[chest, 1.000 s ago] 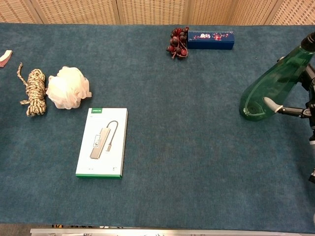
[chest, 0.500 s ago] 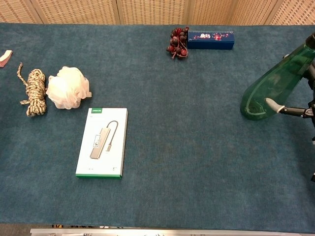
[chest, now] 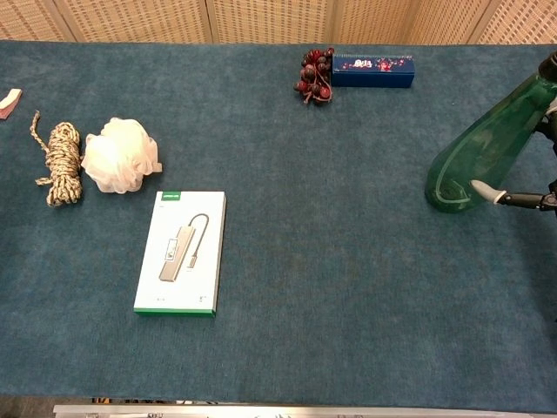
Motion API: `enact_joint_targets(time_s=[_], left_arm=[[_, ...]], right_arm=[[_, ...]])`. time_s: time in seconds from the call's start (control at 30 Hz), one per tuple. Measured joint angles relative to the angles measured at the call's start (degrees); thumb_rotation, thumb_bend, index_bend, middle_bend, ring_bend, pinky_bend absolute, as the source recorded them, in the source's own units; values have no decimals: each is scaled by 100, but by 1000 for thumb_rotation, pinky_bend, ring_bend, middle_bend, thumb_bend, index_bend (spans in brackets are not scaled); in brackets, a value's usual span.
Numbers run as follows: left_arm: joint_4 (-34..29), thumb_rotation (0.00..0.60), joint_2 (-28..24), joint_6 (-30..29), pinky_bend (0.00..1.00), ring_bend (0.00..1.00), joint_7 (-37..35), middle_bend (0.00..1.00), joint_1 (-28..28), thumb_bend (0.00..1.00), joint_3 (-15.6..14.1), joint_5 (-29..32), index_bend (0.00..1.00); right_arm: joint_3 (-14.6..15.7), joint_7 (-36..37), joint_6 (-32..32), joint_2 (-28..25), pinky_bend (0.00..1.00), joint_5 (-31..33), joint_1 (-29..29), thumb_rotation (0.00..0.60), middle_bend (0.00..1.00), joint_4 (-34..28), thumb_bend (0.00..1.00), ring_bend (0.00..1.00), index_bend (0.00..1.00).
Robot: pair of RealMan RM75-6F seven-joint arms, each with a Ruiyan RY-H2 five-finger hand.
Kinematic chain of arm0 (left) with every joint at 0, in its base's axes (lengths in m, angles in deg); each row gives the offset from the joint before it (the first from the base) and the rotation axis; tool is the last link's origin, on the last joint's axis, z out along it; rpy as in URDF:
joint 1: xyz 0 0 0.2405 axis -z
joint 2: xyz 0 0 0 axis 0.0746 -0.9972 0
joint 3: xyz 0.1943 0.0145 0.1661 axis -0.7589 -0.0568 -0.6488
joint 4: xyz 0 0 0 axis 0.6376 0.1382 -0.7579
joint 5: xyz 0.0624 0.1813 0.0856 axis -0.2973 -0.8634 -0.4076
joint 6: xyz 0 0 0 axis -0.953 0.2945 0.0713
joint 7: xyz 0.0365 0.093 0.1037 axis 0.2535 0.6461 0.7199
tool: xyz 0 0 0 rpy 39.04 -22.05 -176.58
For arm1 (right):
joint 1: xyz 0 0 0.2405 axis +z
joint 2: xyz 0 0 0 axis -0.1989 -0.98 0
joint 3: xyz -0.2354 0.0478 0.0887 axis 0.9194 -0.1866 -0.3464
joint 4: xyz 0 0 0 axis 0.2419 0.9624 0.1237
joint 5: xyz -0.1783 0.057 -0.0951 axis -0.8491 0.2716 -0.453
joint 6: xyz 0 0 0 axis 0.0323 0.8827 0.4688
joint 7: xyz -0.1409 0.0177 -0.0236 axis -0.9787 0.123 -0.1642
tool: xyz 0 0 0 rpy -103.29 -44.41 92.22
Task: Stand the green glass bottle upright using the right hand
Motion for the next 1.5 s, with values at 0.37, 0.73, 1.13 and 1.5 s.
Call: enact_joint_targets(time_s=[0.37, 0.73, 1.13, 1.5], left_arm=[[3, 600, 1, -2, 0, 0, 7, 0, -2, 0, -2, 3, 0], [10, 600, -1, -1, 0, 0, 19, 0, -2, 0, -6, 3, 0], [11, 600, 0, -1, 0, 0, 28, 0, -2, 0, -5, 6, 0], [8, 600, 1, -2, 0, 0, 33, 0, -3, 0, -4, 12, 0]], right_arm=[[-12, -385, 51, -269, 113, -1, -93, 600, 14, -625, 0, 0, 0], [-68, -1078, 391, -890, 113, -17, -320, 600, 11, -2010, 0, 0, 0], [-195, -2015, 1007, -1661, 113, -78, -708, 600, 39, -3313, 40, 0, 0], [-259, -3349, 1382, -2331, 113, -251, -919, 600, 88, -4297, 95, 0, 0]])
